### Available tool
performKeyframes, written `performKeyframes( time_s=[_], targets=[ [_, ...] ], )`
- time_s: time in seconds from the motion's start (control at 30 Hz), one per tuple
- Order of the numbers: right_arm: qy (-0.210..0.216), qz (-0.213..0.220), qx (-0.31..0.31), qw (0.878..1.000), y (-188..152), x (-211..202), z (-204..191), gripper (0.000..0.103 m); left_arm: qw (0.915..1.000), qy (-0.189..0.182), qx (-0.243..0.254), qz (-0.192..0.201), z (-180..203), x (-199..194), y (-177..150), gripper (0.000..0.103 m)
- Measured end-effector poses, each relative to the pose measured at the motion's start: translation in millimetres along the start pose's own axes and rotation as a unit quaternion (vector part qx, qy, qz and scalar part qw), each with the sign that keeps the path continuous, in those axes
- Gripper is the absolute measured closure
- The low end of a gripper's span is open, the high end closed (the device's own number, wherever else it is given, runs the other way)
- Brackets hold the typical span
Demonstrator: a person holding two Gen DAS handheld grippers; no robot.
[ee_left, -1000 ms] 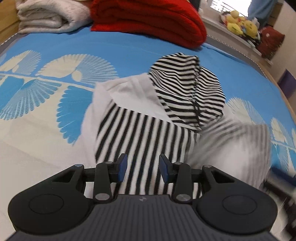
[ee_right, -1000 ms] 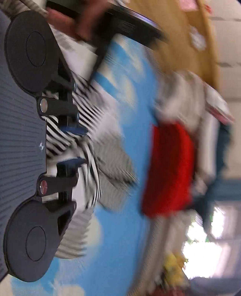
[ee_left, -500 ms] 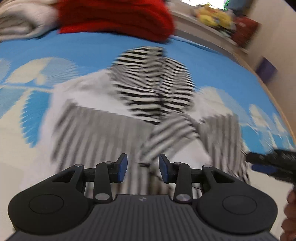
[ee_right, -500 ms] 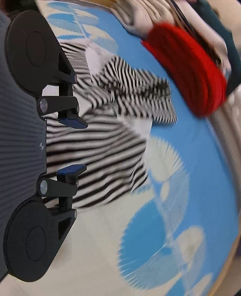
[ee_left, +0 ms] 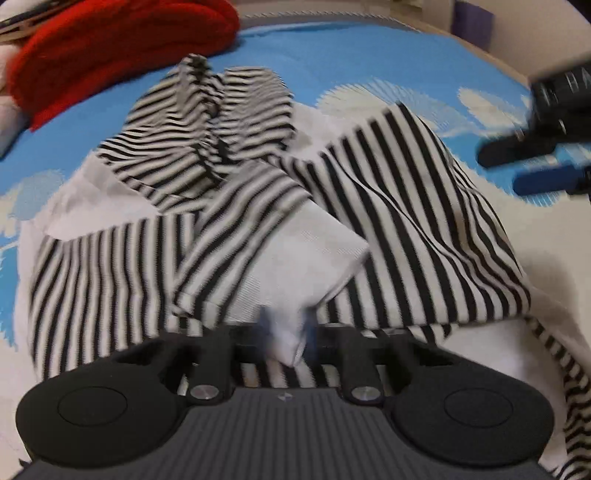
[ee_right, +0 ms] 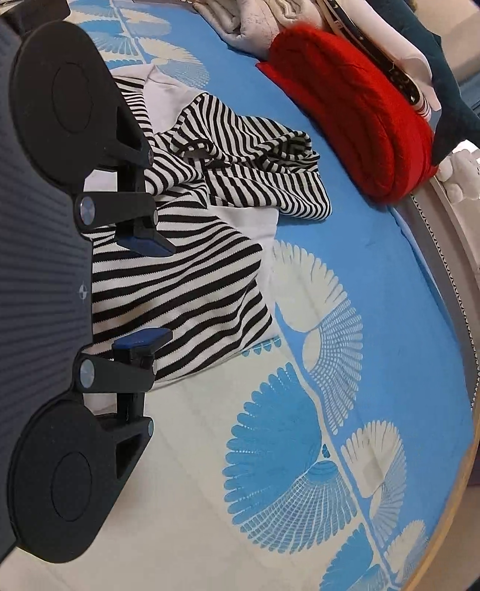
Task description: Fold small clothes
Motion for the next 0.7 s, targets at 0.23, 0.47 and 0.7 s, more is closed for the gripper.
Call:
performKeyframes(
  time_s=[0.23, 0.47, 0.7],
  targets=[
    [-0.004, -0.021, -0.004, 1.0, -9, 8, -6, 0.059, 0.9845, -0.028, -0.15, 0.086, -71, -71, 26, 0.098],
    [-0.011, -0.031, -0.001, 0.999, -19, 14, -9, 0.059, 0.9464, 0.002, -0.299, 0.123, -158, -121, 5, 0.098],
    [-0.048, -0.05, 0.011, 0.998, -24, 22, 4, 0.058, 0.9308, 0.031, -0.363, 0.026, -202, -98, -24, 0.096]
  ],
)
Point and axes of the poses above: each gripper's, at about its wrist camera, not at the fingertips, and x roughly the way its jaws point, z to its right, y to its top, the point moved 3 cm from there along x, roughly the way its jaws point, and after that the axes turned 3 degrees about -z, right-handed, at the moved point
